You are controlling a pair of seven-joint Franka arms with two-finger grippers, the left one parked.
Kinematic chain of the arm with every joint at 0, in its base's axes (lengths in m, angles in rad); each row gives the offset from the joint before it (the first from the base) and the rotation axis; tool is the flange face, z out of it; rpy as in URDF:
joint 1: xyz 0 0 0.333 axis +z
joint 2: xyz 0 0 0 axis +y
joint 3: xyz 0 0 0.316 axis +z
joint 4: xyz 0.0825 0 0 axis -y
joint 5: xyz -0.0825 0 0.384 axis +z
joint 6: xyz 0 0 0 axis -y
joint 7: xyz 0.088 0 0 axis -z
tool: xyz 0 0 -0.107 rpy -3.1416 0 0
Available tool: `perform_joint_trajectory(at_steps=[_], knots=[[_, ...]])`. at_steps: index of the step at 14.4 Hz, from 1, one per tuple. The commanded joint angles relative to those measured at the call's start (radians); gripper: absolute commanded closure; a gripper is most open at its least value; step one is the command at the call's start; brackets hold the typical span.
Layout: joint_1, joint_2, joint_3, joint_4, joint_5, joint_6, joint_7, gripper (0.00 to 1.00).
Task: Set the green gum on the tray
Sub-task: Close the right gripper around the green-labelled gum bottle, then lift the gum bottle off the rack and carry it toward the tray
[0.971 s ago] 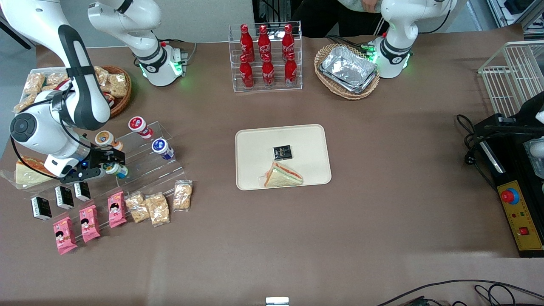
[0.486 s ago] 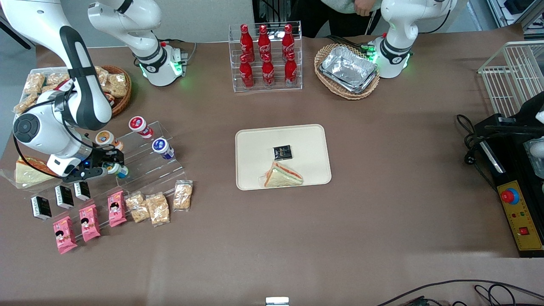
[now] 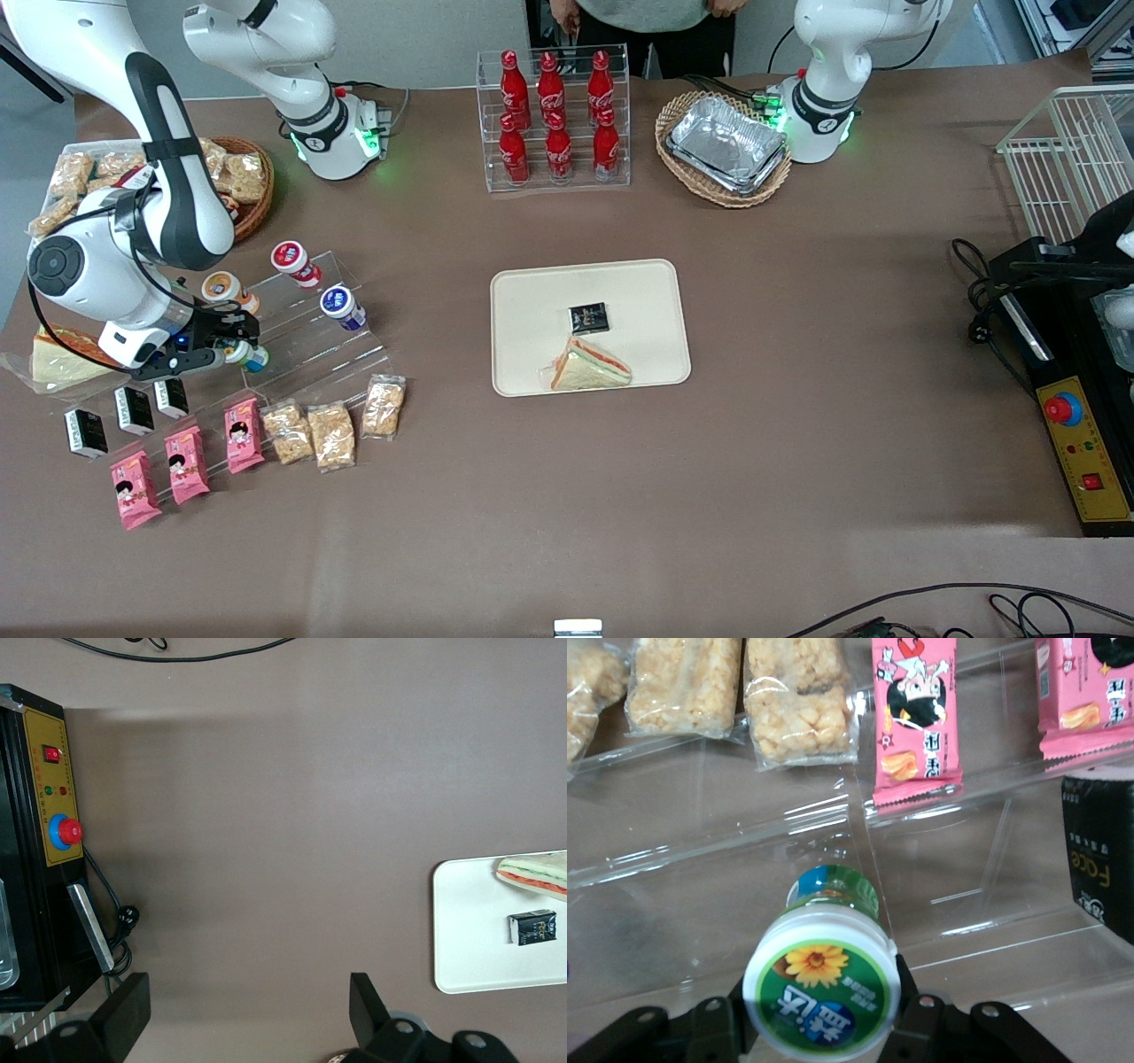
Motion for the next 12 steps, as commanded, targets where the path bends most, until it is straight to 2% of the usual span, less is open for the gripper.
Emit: perform_joint_trajectory(at_steps=[1, 3, 8, 12], knots=[[0.001, -0.029, 0.011, 0.044, -0.006, -0.003, 0.008, 0.62], [0.001, -0.033, 0.013, 0.116, -0.005, -0.073, 0.006, 0.62], [0.036, -0.039, 0.022, 0.376, -0.005, -0.413, 0.026, 0.62], [0.16, -0.05, 0.025, 0.59, 0.005, -0.743, 0.298, 0.62]])
